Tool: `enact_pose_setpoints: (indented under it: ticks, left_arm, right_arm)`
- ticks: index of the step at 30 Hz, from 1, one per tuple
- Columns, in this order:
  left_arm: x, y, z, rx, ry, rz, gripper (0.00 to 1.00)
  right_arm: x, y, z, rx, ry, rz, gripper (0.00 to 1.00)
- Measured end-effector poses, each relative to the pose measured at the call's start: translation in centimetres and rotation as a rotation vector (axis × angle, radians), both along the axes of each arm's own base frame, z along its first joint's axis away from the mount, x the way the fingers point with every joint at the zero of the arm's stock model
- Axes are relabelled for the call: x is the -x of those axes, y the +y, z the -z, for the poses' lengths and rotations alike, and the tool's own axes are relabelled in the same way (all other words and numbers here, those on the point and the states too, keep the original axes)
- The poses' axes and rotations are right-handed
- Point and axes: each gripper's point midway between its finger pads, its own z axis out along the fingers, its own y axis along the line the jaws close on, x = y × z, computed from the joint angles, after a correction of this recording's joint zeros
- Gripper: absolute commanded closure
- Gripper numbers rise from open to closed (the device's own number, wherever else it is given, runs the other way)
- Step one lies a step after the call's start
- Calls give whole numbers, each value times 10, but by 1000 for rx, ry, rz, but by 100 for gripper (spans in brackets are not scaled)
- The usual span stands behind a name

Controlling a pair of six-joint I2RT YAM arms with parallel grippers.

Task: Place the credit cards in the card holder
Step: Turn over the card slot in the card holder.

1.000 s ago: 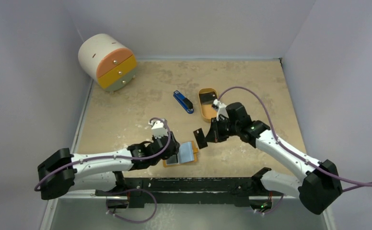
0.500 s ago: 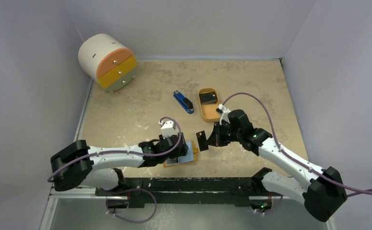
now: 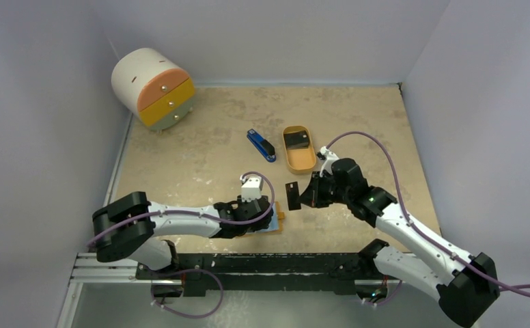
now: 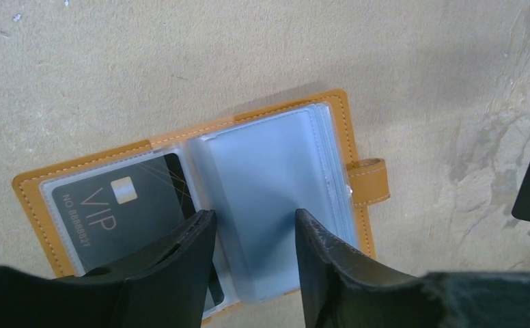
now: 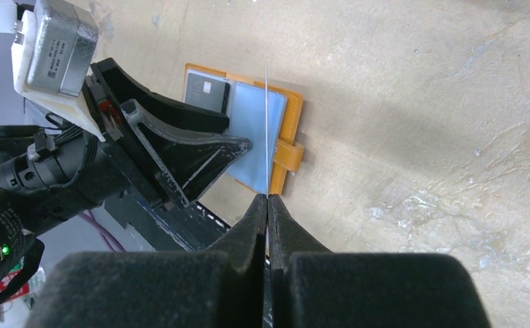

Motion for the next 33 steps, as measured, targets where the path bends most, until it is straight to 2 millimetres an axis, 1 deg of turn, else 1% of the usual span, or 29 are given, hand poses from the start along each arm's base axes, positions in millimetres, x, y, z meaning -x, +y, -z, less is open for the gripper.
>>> enact_pose_setpoints:
  ticks: [2,7,13,14,16,20,26,33]
  left_arm:
    - [-1,1,1,-4,-3,-3,61]
    - [-2,2,2,-12,-7,-8,74]
    - [-3,2,4,-18,-12,-13,91]
    - [-4,2,5,-17,-13,-14,95]
    - [-4,1,5,-17,-16,-16,99]
    - [-5,2,5,-20,-21,-20,100]
    - [-5,4,5,-5,-28,-29,100]
    - [-3,12,5,18,-36,-49,100]
  right_arm:
    - [1,-1,1,5,4,2,100]
    - [2,-2,2,9,9,2,100]
    - [1,-1,2,6,7,1,100]
    - [0,0,1,4,4,1,100]
    - [-1,0,0,0,0,0,100]
    - [-1,4,1,-8,6,-12,100]
    - [5,19,3,-63,49,-84,100]
    - [18,36,19,-125,170,-148,100]
